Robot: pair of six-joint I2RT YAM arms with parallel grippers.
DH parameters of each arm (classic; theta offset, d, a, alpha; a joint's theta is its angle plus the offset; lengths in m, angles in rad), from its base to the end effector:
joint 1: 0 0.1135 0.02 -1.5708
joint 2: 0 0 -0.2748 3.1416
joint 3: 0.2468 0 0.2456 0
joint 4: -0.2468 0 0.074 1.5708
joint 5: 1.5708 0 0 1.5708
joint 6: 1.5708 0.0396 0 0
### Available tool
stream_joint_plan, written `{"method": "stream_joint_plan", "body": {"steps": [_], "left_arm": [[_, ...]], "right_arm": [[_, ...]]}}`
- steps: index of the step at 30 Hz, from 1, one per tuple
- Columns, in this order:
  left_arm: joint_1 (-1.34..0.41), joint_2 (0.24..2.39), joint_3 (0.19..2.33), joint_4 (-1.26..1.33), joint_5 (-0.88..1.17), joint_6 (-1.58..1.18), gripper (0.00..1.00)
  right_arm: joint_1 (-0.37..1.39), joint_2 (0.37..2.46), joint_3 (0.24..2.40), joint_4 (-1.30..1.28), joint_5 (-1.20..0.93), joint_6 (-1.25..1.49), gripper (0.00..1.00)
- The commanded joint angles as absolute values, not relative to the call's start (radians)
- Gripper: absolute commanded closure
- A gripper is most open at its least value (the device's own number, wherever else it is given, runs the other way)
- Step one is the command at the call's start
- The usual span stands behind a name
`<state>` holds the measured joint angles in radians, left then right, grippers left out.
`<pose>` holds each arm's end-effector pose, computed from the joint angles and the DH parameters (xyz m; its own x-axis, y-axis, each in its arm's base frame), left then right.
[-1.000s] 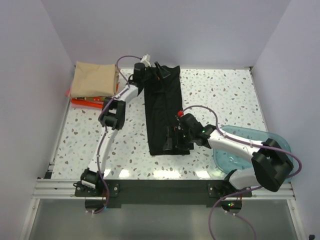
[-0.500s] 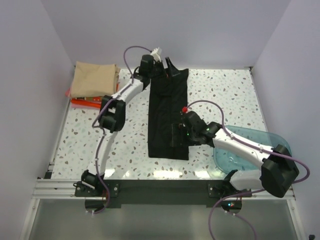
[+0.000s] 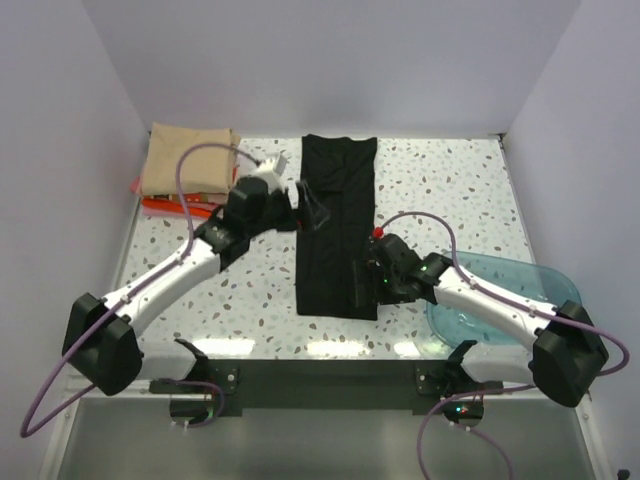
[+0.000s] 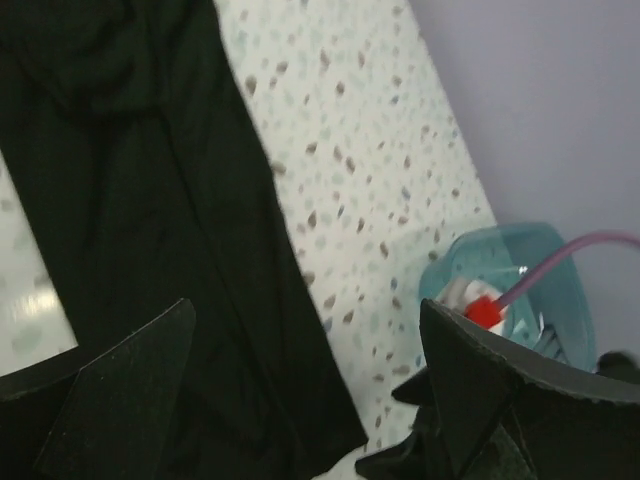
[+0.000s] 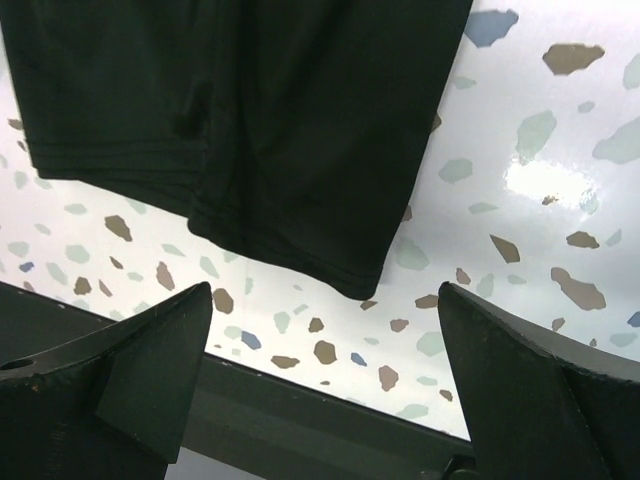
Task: Fold and stack the t-shirts
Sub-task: Fold the tshirt
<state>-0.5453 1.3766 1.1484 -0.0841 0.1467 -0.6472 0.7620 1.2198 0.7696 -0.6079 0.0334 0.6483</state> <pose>0.2708 -0.1710 0.3529 -0.5907 -0.3393 -0.7321 0.3458 0.7133 -0.6096 0.1614 0.1521 0.2230 -0.9120 -0.0361 -0.4086 -0.1599 0.9486 0.2730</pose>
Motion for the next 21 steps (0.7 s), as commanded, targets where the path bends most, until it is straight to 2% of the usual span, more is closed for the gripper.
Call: {"method": "stream_joint_plan", "body": {"steps": [1, 7, 13, 16, 20, 21], "left_arm": [[-0.575, 1.298, 0.814, -0.155, 0.016, -0.742, 0.00], [-0.690, 1.151, 0.570, -0.195, 0.006, -0.874, 0.00], [-0.744, 1.164, 0.509, -0.141, 0.018, -0.914, 0.03], [-0.787, 1.229, 0.540, -0.126, 0.008, -0.916, 0.11], [-0.830, 1.316, 0.584, -0.215, -0.075, -0.948, 0.31], [-0.837, 1.322, 0.592, -0.227, -0.110, -0.951, 0.34]], "right_arm": [[0.765, 1.210, 0.746, -0.577, 0.003, 0.632, 0.01], [0.765, 1.230, 0.739, -0.568, 0.002, 0.629, 0.02], [0.765, 1.255, 0.686, -0.522, -0.020, 0.646, 0.08], [0.765, 1.270, 0.673, -0.502, -0.023, 0.658, 0.15], [0.765, 1.275, 0.655, -0.474, -0.037, 0.670, 0.28], [0.765, 1.275, 0.653, -0.476, -0.035, 0.673, 0.31]]}}
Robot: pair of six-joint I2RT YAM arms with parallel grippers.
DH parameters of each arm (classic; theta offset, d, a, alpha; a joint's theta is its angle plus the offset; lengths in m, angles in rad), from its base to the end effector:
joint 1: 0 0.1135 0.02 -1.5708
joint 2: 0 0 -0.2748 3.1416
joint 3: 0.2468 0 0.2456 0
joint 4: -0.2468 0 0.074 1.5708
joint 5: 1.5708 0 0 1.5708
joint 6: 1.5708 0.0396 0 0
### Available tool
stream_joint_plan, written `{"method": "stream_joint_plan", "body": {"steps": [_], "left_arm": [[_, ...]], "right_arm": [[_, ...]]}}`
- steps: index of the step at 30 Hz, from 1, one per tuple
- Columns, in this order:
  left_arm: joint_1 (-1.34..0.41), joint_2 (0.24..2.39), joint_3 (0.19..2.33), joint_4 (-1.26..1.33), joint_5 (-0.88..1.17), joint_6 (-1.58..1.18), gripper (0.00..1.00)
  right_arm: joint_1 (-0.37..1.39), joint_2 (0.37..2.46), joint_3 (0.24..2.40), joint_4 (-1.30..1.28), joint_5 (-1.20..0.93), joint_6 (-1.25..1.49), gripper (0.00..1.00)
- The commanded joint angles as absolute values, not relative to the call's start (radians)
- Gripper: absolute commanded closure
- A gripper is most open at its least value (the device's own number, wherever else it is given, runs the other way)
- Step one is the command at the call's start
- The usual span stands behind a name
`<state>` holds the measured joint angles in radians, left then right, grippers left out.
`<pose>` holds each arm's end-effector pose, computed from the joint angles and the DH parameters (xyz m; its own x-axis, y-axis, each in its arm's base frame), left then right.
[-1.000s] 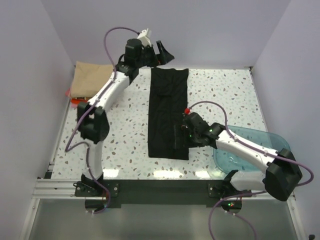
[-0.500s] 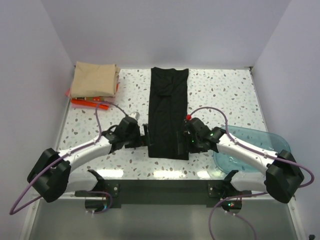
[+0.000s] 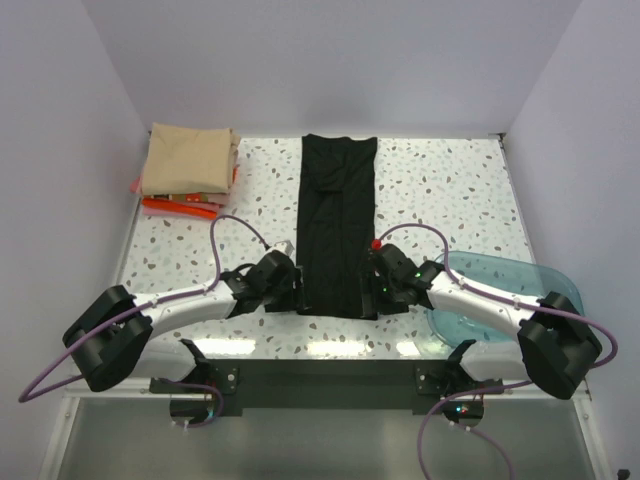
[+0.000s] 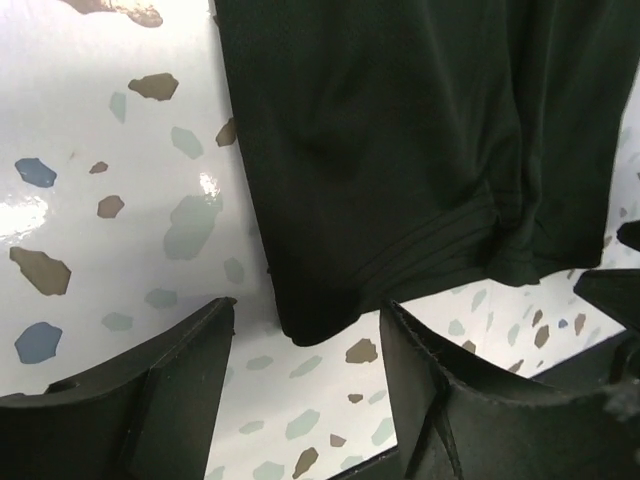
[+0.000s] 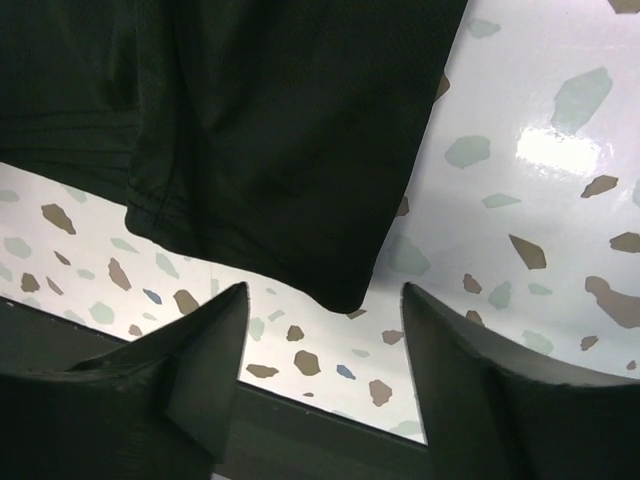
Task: Fold and stack the t-shirts
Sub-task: Fold the tshirt
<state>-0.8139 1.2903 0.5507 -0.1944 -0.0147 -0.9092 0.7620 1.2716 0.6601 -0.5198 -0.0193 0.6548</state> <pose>0.1569 -0.1652 0.1700 -0.9080 -0.1876 -0.3746 0.0073 0.8869 -0.4619 0.1563 0.1502 0.1857 -0.9433 -0.0585 -0.3268 -0.1535 0.9497 0.2730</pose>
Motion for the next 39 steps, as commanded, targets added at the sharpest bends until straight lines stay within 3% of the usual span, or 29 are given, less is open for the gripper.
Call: {"method": "stream_joint_plan", "body": {"steps": [1, 7, 12, 15, 16, 19, 23, 26, 39], "left_arm": [[-0.848, 1.327, 0.598, -0.263, -0.127, -0.972, 0.36], [-0.862, 1.313, 0.584, -0.279, -0.156, -0.994, 0.56], [-0.876, 1.318, 0.563, -0.247, -0.134, -0.989, 0.65], [-0.879, 1.342, 0.564, -0.215, -0.117, -0.980, 0.77], [-0.879, 1.350, 0.566, -0.218, -0.115, -0.980, 0.88], [-0.882, 1.359, 0.554, -0.201, -0.117, -0.985, 1.00], [-0.882, 1.351, 0.545, -0.175, -0.118, -0.976, 1.00], [-0.884, 1.318, 0.545, -0.161, -0.115, -0.971, 1.00], [-0.855, 1.290, 0.750, -0.236, -0.244, -0.907, 1.00]], "right_arm": [[0.765, 1.276, 0.652, -0.479, -0.035, 0.676, 0.37], [0.765, 1.282, 0.632, -0.472, -0.037, 0.690, 0.43], [0.765, 1.289, 0.609, -0.448, -0.041, 0.704, 0.46], [0.765, 1.311, 0.607, -0.431, -0.054, 0.703, 0.53], [0.765, 1.321, 0.610, -0.430, -0.055, 0.701, 0.55], [0.765, 1.321, 0.607, -0.423, -0.058, 0.703, 0.62], [0.765, 1.316, 0.600, -0.416, -0.046, 0.700, 0.80], [0.765, 1.305, 0.601, -0.420, -0.034, 0.687, 1.00], [0.756, 1.241, 0.816, -0.546, 0.199, 0.591, 1.00]]}}
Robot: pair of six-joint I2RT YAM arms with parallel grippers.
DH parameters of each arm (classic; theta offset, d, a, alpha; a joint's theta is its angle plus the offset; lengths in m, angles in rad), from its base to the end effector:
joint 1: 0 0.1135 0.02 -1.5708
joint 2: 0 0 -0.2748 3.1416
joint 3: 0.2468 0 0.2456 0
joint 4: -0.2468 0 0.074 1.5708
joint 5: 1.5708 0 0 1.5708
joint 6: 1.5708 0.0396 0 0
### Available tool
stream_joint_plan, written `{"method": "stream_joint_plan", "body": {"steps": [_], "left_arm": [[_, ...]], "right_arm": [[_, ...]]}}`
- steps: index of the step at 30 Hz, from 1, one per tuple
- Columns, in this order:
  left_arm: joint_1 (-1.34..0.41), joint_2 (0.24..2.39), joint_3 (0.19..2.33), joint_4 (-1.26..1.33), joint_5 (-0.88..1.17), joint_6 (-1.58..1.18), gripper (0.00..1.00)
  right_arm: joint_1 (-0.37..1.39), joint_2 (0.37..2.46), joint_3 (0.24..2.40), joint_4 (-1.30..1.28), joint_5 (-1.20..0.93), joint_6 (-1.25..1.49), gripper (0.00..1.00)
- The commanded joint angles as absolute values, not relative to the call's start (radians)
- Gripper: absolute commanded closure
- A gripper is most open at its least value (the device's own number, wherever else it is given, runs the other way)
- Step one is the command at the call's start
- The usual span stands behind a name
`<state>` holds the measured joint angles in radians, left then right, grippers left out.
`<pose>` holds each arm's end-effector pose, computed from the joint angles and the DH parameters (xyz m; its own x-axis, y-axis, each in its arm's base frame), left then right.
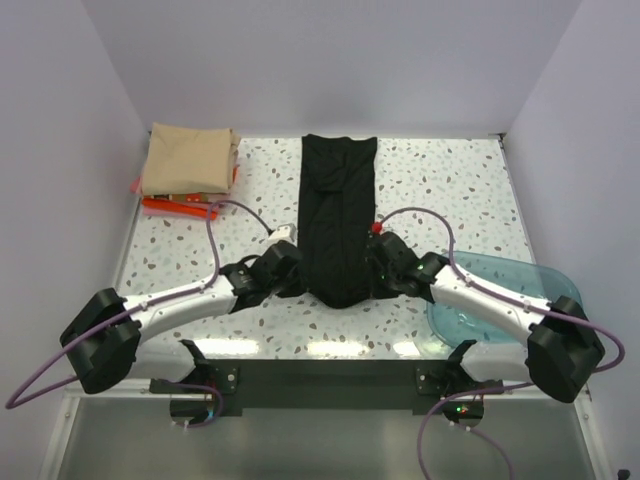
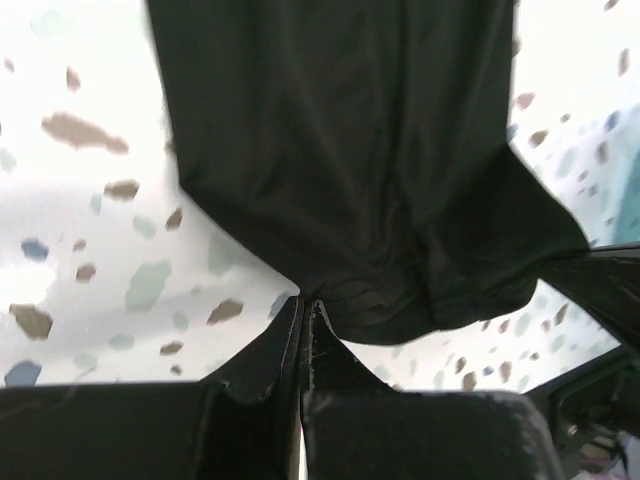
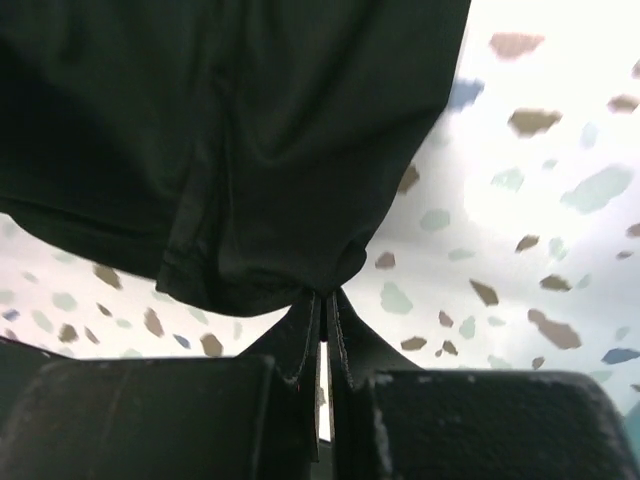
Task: Fold and stack the t-shirts
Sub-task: Fold the tshirt
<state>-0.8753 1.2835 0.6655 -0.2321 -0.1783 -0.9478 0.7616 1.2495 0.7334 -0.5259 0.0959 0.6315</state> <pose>0.1627 -0.1840 0.2031 -0.8336 -0.2485 -0.4933 0.0061 0.8888 -0.4582 0.1670 0.1540 0.2110 -0.8892 -0.0359 -0.4560 -0.1573 0.9601 0.2311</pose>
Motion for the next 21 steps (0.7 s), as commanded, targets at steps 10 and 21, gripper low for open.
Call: {"method": "stream_joint_plan", "body": {"steps": [10, 21], "left_arm": [[-0.666, 1.494, 0.974, -0.163, -0.140, -0.767, 1.00], [-0.525, 1.747, 1.281, -0.156, -0.091, -0.674, 1.00]], "right_arm": [[0.583, 1.446, 1.098, -0.471, 0.172, 0.503, 1.00], [0.473, 1.742, 1.390, -0.463, 0.107, 0.416, 1.00]]}}
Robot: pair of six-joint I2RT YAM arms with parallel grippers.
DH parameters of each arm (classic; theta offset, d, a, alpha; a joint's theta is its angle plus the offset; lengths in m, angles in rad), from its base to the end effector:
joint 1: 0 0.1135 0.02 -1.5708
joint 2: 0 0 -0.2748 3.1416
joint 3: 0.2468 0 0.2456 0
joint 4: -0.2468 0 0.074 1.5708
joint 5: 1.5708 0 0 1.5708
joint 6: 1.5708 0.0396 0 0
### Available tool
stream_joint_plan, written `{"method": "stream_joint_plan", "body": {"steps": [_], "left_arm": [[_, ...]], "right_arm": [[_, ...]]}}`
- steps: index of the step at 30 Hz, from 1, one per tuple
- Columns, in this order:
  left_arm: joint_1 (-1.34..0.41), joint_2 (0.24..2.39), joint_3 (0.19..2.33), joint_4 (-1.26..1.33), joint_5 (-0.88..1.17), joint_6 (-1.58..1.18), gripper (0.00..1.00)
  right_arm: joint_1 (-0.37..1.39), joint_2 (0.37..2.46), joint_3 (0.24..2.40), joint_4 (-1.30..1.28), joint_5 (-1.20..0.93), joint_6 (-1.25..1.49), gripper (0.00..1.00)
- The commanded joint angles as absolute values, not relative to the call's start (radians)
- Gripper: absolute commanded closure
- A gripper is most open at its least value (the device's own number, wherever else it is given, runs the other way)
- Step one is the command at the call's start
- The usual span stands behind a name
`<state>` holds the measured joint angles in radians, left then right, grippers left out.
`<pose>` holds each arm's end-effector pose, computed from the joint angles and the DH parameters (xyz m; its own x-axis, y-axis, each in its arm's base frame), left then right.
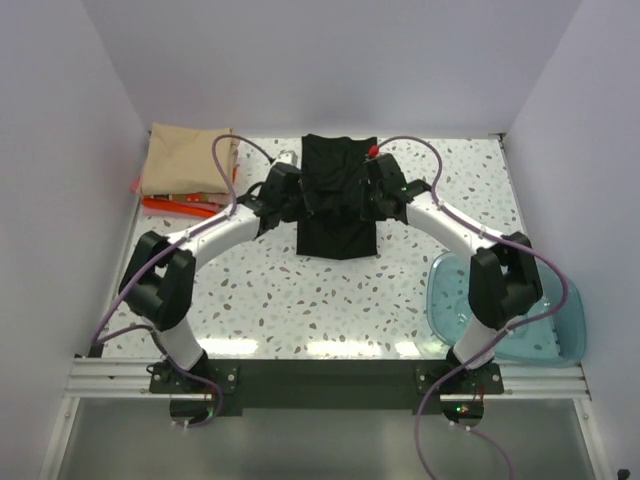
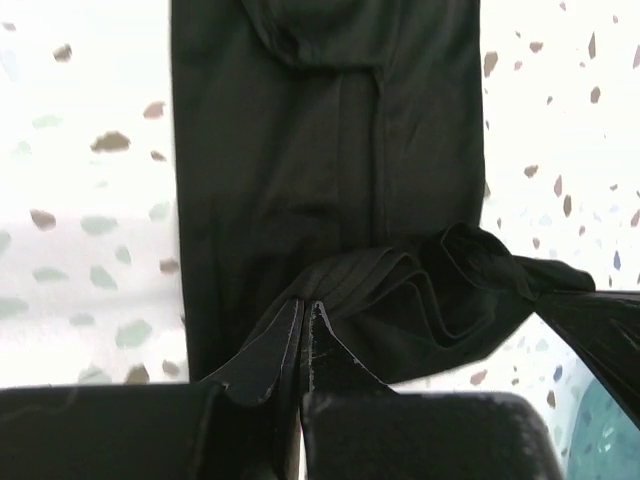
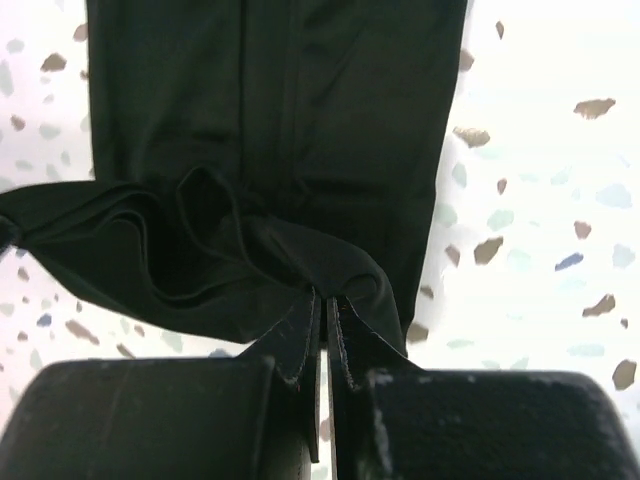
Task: Fold and stack the t-shirts
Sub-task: Fold the tshirt
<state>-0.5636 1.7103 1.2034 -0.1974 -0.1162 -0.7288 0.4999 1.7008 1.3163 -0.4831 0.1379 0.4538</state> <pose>0.3253 -0.2002 0.2491 -0.7120 -0.3326 -0.6185 -0.0244 0.8919 -0.4515 0.3292 0.1736 0.2659 -0.7756 0.0712 -0.6272 -0.0631 0.9799 0.1892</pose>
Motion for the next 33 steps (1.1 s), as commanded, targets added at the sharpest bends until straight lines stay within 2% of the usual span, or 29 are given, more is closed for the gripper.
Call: {"method": "stream_joint_plan", "body": {"steps": [1, 8, 17, 20, 21, 22, 23, 25, 26, 27, 30, 32, 33], "left_arm": [[-0.516, 1.782, 1.296, -0.156, -0.087, -0.667, 1.00], [-0.465, 1.930, 1.417, -0.146, -0.011, -0.638, 1.00], [-0.433, 2.058, 1.515, -0.140, -0.015, -0.635, 1.00], [-0.423, 2.089, 1.555, -0.176, -0.012, -0.652, 1.00], [-0.422, 2.092, 1.560, -0.181, -0.012, -0.655, 0.90], [-0.422, 2.088, 1.560, -0.183, -0.012, -0.655, 0.77], [-0.422, 2.080, 1.557, -0.190, -0.014, -0.657, 0.46], [-0.422, 2.042, 1.527, -0.189, -0.018, -0.658, 0.25], [-0.422, 2.025, 1.508, -0.183, -0.026, -0.661, 0.06], [-0.422, 1.987, 1.474, -0.180, -0.031, -0.660, 0.00], [-0.422, 1.904, 1.384, -0.176, -0.034, -0.666, 0.00], [-0.422, 1.861, 1.327, -0.169, -0.012, -0.670, 0.00], [-0.423, 1.820, 1.300, -0.163, -0.005, -0.672, 0.00]], "right_arm": [[0.459, 1.781, 1.429, -0.465, 0.103, 0.414, 1.00], [0.417, 1.910, 1.542, -0.499, 0.072, 0.408, 1.00], [0.387, 2.043, 1.660, -0.537, 0.121, 0.414, 1.00], [0.380, 2.069, 1.706, -0.568, 0.135, 0.416, 0.91], [0.377, 2.075, 1.712, -0.571, 0.132, 0.416, 0.86], [0.376, 2.075, 1.723, -0.580, 0.133, 0.420, 0.72], [0.376, 2.074, 1.727, -0.587, 0.135, 0.422, 0.66], [0.376, 2.057, 1.736, -0.607, 0.138, 0.422, 0.53], [0.376, 2.048, 1.732, -0.610, 0.140, 0.422, 0.44], [0.377, 2.019, 1.712, -0.612, 0.137, 0.423, 0.41], [0.376, 1.964, 1.634, -0.600, 0.089, 0.425, 0.28], [0.376, 1.904, 1.583, -0.592, 0.060, 0.428, 0.07], [0.376, 1.882, 1.515, -0.585, 0.046, 0.433, 0.01]]}}
